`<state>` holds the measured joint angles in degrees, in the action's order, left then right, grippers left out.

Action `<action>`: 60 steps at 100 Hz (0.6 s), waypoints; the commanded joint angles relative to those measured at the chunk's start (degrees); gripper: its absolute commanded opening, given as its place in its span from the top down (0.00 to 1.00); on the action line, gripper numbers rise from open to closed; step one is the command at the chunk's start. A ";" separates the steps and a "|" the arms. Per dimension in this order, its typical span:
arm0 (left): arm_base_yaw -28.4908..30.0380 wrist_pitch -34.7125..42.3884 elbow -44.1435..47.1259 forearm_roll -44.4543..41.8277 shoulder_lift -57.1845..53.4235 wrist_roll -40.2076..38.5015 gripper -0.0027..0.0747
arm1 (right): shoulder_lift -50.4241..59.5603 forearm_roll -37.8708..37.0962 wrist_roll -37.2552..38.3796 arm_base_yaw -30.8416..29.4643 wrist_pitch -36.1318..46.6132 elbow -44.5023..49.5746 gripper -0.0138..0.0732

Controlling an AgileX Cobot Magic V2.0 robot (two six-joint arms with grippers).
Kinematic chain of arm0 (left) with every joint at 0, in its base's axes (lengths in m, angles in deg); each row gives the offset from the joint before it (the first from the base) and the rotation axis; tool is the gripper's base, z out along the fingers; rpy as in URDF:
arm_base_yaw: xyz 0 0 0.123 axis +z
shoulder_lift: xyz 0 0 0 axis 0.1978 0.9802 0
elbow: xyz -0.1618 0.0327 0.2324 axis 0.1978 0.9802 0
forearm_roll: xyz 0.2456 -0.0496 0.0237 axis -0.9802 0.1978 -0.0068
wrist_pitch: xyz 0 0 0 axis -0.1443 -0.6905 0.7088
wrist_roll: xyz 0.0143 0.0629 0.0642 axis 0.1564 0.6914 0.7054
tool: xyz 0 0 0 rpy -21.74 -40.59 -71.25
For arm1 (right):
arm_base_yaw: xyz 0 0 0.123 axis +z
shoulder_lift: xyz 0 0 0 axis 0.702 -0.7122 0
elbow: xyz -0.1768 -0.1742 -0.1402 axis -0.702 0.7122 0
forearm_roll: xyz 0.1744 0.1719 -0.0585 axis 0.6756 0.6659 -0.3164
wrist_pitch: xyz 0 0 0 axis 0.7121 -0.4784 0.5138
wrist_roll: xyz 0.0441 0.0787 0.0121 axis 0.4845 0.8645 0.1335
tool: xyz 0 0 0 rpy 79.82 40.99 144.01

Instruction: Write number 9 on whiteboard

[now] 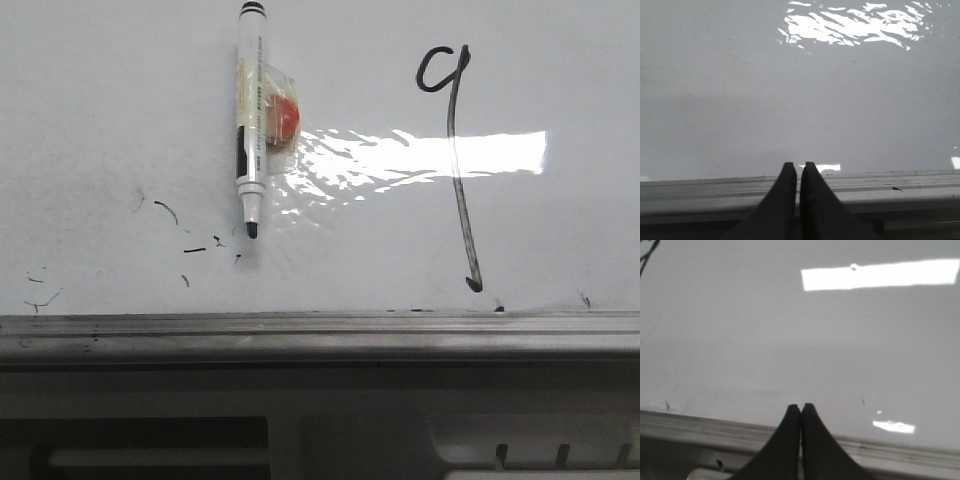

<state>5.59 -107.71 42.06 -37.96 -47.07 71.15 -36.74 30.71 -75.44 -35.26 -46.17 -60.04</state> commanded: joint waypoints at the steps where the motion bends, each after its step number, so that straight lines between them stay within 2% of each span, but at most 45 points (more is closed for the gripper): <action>1: 0.11 2.39 1.77 0.51 -1.66 -0.58 0.99 | 0.97 -0.80 0.07 -0.42 0.99 1.53 0.93; 12: 0.11 2.39 1.77 0.51 -1.66 -0.58 0.99 | 1.19 -0.80 0.07 -0.42 -1.35 1.53 0.93; 60: 0.11 2.39 1.77 0.51 -1.66 -0.58 0.99 | 1.19 -0.80 0.07 -0.42 -1.14 1.53 0.93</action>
<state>5.59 -107.76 42.06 -37.96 -47.07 71.15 -36.74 30.71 -75.21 -35.40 -49.18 -60.14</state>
